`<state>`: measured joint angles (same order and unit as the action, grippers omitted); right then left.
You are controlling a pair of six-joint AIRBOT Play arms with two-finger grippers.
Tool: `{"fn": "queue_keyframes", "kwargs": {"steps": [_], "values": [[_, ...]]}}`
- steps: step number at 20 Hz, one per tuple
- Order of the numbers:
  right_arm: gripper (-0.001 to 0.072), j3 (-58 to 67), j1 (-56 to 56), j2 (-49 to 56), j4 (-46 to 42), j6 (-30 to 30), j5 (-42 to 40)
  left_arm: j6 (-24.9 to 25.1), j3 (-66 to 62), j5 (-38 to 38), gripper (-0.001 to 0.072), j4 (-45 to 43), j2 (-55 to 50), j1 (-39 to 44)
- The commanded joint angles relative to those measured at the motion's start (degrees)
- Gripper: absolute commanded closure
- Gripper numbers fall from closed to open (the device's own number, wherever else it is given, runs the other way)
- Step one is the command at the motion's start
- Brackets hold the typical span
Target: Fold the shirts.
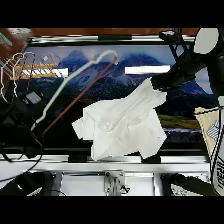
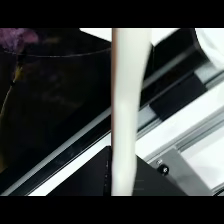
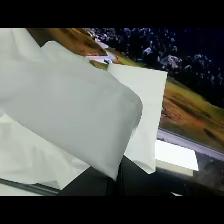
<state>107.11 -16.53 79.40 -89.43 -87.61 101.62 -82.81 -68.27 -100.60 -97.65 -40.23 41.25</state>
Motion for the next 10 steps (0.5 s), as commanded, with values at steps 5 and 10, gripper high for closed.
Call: {"fn": "queue_keyframes", "kwargs": {"steps": [5,10], "values": [[0.0636,0.0,0.0,-0.1,-0.5,-0.7,-0.8,-4.3,11.6,3.7,0.0669,-4.0,3.4,20.0],[0.0636,0.0,0.0,-1.5,-0.5,-0.8,-0.6,-7.7,11.7,9.4,0.0669,-4.4,3.4,19.4]]}}
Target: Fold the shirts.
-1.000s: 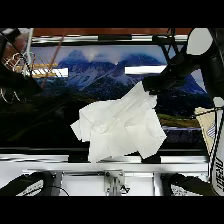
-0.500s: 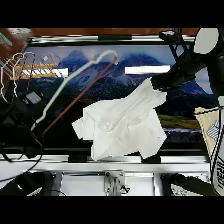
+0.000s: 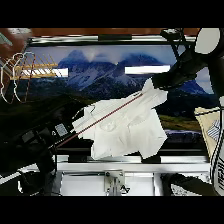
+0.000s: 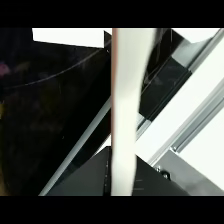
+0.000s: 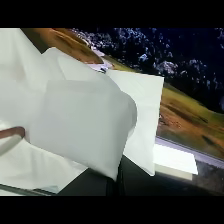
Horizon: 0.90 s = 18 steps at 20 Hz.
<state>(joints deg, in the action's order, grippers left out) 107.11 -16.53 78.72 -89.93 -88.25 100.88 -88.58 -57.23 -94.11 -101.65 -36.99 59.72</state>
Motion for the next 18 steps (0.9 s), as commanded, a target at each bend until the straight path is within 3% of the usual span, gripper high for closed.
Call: {"fn": "queue_keyframes", "kwargs": {"steps": [1,4,8,18], "values": [[0.0637,0.0,0.0,-1.3,-0.4,-0.2,0.1,-2.2,0.6,2.4,0.0669,-0.4,0.4,1.0],[0.0636,0.0,0.0,-1.7,-2.2,-0.3,0.2,-3.8,-0.3,0.0,0.0669,-1.2,2.9,1.0],[0.0637,0.0,0.0,-1.7,-2.1,-2.0,-1.4,-6.7,-0.4,-1.4,0.0669,4.7,7.8,1.0],[0.0636,0.0,0.0,-1.7,-2.1,-2.8,-1.8,-2.3,2.1,6.6,0.0669,8.4,1.6,1.0]]}}
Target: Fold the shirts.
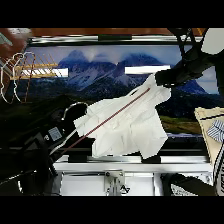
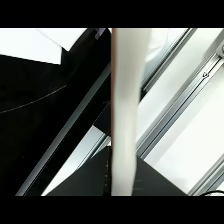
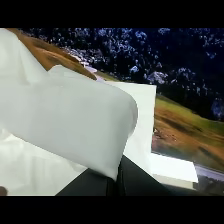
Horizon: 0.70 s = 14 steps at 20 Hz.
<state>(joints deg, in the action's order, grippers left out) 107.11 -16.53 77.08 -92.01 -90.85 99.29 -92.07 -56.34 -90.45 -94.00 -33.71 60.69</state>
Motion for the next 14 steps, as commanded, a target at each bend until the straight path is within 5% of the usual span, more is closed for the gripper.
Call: {"fn": "queue_keyframes", "kwargs": {"steps": [1,8,14], "values": [[0.0637,0.0,0.0,0.0,0.0,-0.2,-0.6,1.1,2.1,5.0,0.0669,0.9,-2.1,0.0],[0.0637,0.1,-0.1,-1.4,3.6,3.7,-1.7,0.6,3.6,10.4,0.0669,-1.3,-7.8,-0.1],[0.0637,0.1,-0.1,-6.6,2.5,6.9,-0.7,-4.6,2.1,10.4,0.0669,-3.0,-7.8,-0.1]]}}
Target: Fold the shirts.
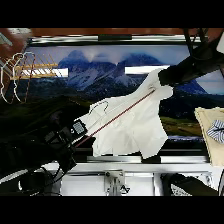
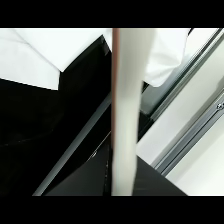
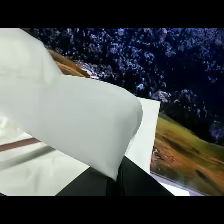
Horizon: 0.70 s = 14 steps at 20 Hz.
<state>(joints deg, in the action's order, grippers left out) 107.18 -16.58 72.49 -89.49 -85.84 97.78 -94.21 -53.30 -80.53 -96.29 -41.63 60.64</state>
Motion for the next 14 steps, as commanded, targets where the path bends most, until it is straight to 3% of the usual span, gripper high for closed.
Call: {"fn": "queue_keyframes", "kwargs": {"steps": [1,5,9,14], "values": [[0.0637,0.0,0.0,-2.1,-0.7,2.1,1.6,-2.6,-1.8,0.5,0.0669,-0.7,0.6,0.0],[0.0637,0.0,0.0,-1.9,-0.5,2.5,2.0,-2.2,-3.0,-0.4,0.0668,0.8,0.8,0.0],[0.0637,0.0,0.0,-1.9,-0.4,2.6,-0.7,2.5,-1.9,3.1,0.0669,6.6,-2.6,0.1],[0.0637,0.0,-0.1,-3.1,4.9,6.4,-2.8,5.4,-2.0,3.7,0.0669,6.4,-6.5,0.3]]}}
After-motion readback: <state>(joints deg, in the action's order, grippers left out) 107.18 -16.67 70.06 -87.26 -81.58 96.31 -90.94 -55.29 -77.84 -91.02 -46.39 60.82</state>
